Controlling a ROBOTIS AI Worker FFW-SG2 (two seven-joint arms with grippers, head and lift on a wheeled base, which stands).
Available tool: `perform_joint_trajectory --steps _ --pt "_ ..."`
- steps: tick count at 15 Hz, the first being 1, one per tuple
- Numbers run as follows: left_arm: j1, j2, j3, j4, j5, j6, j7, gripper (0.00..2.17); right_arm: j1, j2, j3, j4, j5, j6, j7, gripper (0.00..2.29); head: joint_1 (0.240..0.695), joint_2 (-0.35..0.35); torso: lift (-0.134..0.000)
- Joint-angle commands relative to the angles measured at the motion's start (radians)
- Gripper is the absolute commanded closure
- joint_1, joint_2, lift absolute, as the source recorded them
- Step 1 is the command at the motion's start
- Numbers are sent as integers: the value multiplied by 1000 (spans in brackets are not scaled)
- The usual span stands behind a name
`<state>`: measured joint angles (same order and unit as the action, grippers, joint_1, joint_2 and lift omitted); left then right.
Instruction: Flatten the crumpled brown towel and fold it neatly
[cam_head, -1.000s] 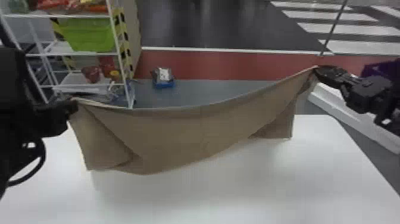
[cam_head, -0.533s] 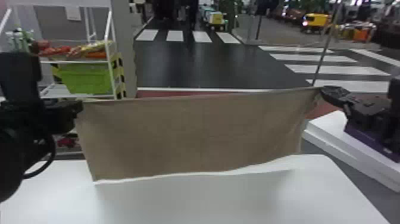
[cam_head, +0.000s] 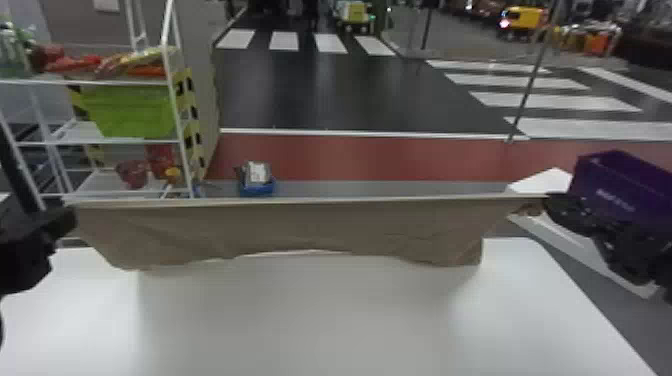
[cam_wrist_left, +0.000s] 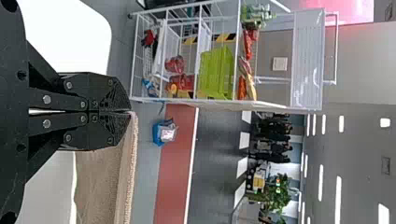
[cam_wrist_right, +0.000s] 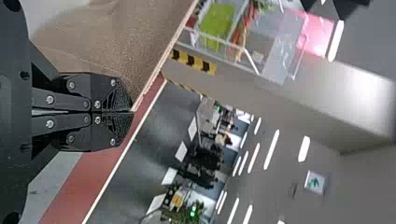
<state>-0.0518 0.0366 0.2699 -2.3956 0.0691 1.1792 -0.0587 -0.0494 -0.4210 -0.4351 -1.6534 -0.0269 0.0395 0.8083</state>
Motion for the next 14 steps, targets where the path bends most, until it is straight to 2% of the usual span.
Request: perform_joint_trajectory --steps 1,3,5,7,10,12,14 --pt "205 -7 57 -106 8 -97 -30 1784 184 -9 -1 -45 15 -172 60 1322 552 -91 -124" --pt "385 -14 88 -145 8 -256 -62 1784 299 -32 16 -63 31 -304 124 1322 621 -62 -124" --pt "498 -17 92 -134 12 -382 -102 1784 356 -53 27 -62 65 -368 180 1322 695 -7 -124" --pt "584 -18 92 -96 11 -542 -119 1784 396 -71 35 -63 76 -378 243 1322 695 12 -124" --pt "644 -23 98 -42 -18 -582 -138 1781 457 -96 61 -86 108 -405 324 1322 695 30 -124" --pt "648 -26 101 -5 -72 -579 -138 1777 480 -105 78 -95 131 -408 350 1322 695 62 -124" --pt "650 -26 103 18 -170 -560 -148 1774 488 -108 81 -95 148 -411 365 1322 695 92 -124"
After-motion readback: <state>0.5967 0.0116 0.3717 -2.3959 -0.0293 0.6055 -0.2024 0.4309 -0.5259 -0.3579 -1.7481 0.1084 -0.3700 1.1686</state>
